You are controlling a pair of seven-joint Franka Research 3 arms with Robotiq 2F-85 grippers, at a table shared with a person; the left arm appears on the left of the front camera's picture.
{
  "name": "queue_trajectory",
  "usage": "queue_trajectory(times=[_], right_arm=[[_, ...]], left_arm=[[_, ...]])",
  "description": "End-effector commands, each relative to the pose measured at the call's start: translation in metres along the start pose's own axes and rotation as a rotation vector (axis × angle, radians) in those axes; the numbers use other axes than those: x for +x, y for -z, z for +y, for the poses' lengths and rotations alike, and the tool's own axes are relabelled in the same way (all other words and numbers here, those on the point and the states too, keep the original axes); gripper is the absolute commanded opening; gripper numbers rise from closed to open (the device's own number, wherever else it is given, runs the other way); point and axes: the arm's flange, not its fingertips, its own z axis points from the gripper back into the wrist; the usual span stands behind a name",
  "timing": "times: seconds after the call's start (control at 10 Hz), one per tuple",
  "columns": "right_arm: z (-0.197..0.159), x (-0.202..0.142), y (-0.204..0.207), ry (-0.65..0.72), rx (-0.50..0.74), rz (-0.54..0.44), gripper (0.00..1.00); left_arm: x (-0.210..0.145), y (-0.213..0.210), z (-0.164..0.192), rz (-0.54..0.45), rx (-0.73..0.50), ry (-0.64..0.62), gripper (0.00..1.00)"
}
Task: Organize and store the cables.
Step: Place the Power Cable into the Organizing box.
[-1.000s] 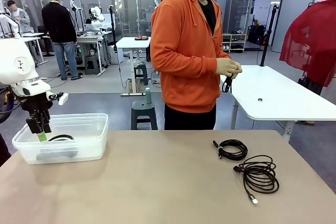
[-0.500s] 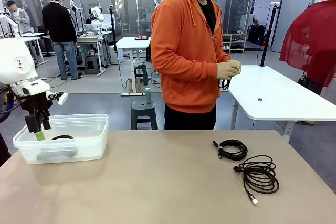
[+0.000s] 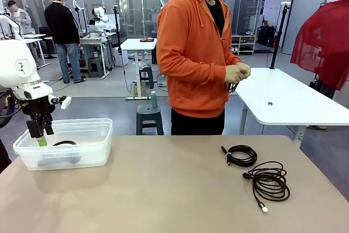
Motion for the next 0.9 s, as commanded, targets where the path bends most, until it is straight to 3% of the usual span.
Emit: queue_trajectory(times=[0.0, 0.8], right_arm=[[-0.0004, -0.002, 0.0009, 0.002, 0.003, -0.001, 1.0], [-0.0004, -0.002, 0.0009, 0.002, 0.003, -0.001, 1.0]], left_arm=[[-0.0015, 0.0008, 0.0004, 0.001, -0.001, -0.001, 1.0], [-0.0015, 0.0008, 0.0004, 0.001, -0.001, -0.001, 1.0]])
